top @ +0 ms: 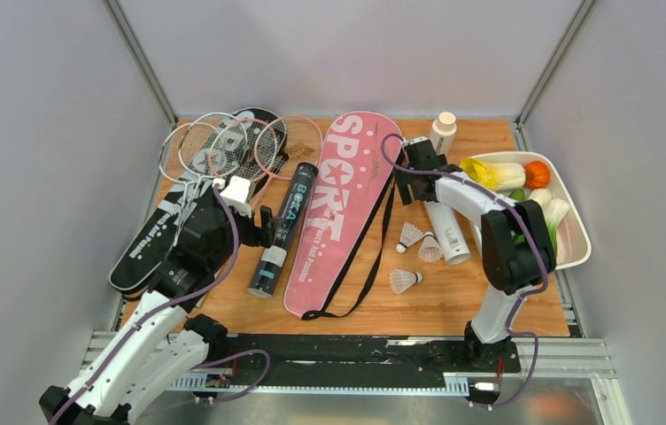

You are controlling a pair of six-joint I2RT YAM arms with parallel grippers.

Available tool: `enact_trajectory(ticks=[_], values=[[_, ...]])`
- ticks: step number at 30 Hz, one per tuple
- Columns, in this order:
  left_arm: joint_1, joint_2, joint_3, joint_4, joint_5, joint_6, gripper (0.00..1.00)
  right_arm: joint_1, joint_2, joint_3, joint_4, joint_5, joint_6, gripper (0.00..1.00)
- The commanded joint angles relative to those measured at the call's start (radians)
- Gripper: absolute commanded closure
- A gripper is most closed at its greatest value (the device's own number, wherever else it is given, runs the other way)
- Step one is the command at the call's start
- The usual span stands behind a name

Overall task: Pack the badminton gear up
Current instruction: Pick up the shuttle tube at the center of the board.

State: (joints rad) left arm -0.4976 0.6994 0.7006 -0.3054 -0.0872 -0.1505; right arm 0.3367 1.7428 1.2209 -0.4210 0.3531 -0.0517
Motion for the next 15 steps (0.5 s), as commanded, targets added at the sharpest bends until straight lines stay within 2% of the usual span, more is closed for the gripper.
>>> enact_trajectory(ticks=[1, 7, 15], values=[[0.002, -0.078, -0.069, 0.047, -0.014, 0.04, 0.13, -0.022, 0.101, 0.096, 0.014, -0.009, -0.116, 0.07], [0.002, -0.123, -0.093, 0.054, -0.053, 0.055, 0.13, -0.041, 0.224, 0.15, -0.006, 0.043, -0.153, 0.1], [0.001, -0.128, -0.088, 0.045, -0.069, 0.062, 0.13, -0.053, 0.243, 0.176, -0.017, 0.019, -0.158, 0.27]])
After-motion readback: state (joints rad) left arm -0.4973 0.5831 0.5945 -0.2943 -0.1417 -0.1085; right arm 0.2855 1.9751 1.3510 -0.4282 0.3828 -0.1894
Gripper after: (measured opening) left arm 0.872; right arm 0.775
